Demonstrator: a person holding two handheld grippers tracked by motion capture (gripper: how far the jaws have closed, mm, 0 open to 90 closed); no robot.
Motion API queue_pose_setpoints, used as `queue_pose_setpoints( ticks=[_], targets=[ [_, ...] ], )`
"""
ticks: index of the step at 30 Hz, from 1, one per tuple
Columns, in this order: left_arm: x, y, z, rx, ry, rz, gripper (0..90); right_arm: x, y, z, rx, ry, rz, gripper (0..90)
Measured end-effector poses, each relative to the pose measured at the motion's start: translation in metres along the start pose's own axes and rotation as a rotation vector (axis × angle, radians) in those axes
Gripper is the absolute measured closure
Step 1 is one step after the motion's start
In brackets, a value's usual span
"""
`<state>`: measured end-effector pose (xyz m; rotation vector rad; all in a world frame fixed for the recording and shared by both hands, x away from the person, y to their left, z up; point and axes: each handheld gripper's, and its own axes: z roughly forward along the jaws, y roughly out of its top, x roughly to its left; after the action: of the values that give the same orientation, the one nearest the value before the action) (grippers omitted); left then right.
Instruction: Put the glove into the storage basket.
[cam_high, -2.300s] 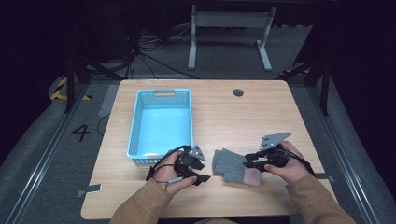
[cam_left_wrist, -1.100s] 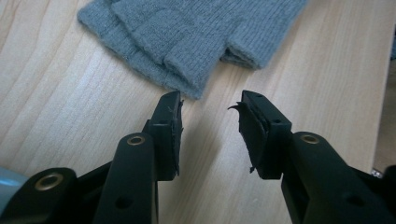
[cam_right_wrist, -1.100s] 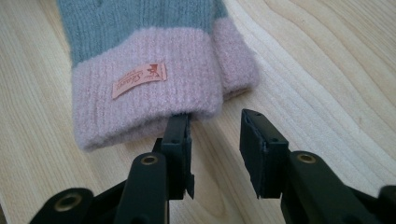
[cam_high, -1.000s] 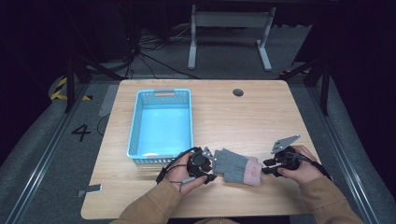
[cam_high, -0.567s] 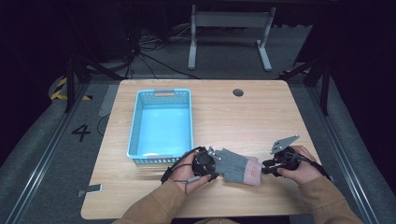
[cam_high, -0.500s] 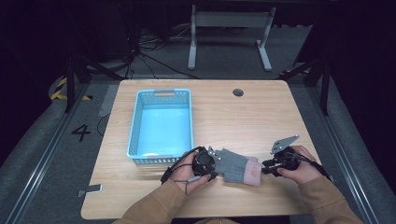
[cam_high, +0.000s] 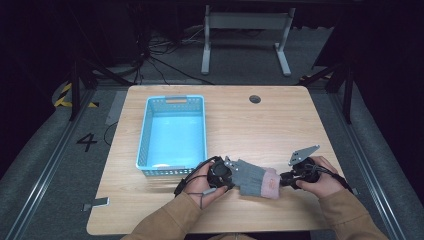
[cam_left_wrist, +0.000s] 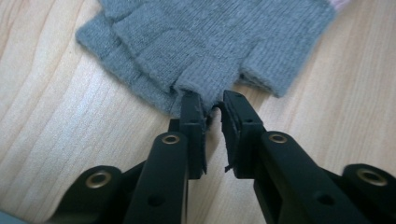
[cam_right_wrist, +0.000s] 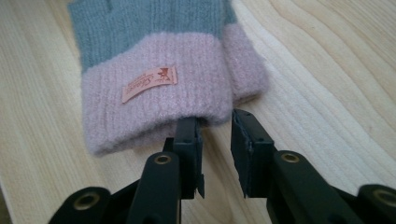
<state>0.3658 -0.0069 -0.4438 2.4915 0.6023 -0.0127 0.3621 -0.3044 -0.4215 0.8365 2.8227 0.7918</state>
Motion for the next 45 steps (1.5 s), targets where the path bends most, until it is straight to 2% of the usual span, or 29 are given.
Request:
queue_pose_setpoints(
  ticks=[3, 5, 6, 13, 17, 25, 28, 32, 34, 37, 41, 45],
  targets=[
    [0.0, 0.001, 0.0, -0.013, 0.012, 0.012, 87.5, 0.002, 0.001, 0.001, -0.004, 0.001, -0.007, 75.2],
    [-0.001, 0.001, -0.002, -0.016, 0.015, 0.015, 88.7, 0.003, 0.003, 0.0, -0.003, -0.006, -0.013, 84.7],
    [-0.001, 0.001, -0.002, -0.02, 0.021, 0.018, 88.9, 0.004, 0.003, 0.0, 0.0, -0.006, -0.019, 85.9],
    [-0.008, 0.002, -0.013, -0.054, 0.014, 0.04, 89.1, 0.005, 0.006, -0.016, -0.037, -0.012, 0.005, 86.9],
    [-0.012, 0.002, -0.018, -0.062, 0.0, 0.032, 89.1, 0.001, 0.011, -0.023, -0.072, -0.027, 0.02, 86.8],
    [-0.009, -0.001, -0.02, -0.055, -0.003, 0.02, 89.0, -0.007, 0.017, -0.012, -0.09, -0.042, 0.032, 86.8],
    [-0.008, -0.002, -0.017, -0.039, -0.006, 0.024, 89.0, -0.01, 0.017, -0.007, -0.083, -0.037, 0.044, 86.8],
    [-0.006, -0.002, -0.009, -0.007, -0.008, 0.008, 88.8, -0.013, 0.015, 0.002, -0.067, -0.03, 0.051, 86.4],
    [-0.004, -0.003, -0.007, 0.001, -0.011, 0.002, 86.8, -0.015, 0.014, 0.005, -0.063, -0.036, 0.06, 83.6],
    [-0.003, -0.004, -0.009, -0.013, 0.004, -0.01, 78.1, -0.017, 0.011, 0.006, -0.051, -0.068, 0.046, 78.4],
    [-0.007, -0.002, -0.016, -0.044, 0.017, -0.002, 68.6, -0.018, 0.008, -0.001, -0.066, -0.093, 0.047, 75.7],
    [-0.01, 0.001, -0.021, -0.076, 0.002, -0.019, 61.8, -0.02, 0.006, -0.01, -0.086, -0.106, 0.058, 74.6]
  ],
)
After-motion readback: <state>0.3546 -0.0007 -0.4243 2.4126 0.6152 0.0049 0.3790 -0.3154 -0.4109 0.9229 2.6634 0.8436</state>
